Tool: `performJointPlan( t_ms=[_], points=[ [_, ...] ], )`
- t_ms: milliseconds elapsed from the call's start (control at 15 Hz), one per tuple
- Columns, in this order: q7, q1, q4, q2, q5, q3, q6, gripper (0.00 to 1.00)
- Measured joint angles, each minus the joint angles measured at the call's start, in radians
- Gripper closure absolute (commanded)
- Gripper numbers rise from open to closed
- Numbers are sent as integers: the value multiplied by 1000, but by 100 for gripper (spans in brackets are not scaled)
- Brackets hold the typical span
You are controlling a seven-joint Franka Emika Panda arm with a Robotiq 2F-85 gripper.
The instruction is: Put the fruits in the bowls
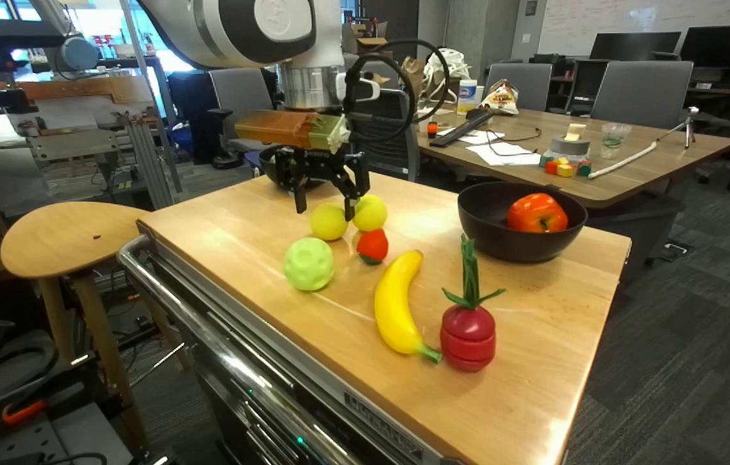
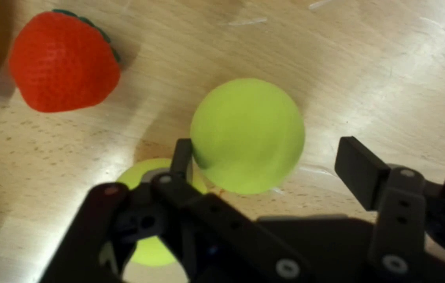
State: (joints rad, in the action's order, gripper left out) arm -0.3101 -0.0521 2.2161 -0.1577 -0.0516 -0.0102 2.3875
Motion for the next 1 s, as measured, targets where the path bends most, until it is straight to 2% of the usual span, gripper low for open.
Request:
performJointPlan(
  t_ms=[133,267,533,800,1000],
  points=[
    [1,-3,-2,-17,11,1,0,57],
    [1,-5,-6,-27,21,1,0,68],
    [-9,-5,-20,-25,59,-9,-1,73],
    [-103,-5,-91,36,234,-49,-11,73],
    [-106,-17,-200,81,317,-23,-15,73]
  ],
)
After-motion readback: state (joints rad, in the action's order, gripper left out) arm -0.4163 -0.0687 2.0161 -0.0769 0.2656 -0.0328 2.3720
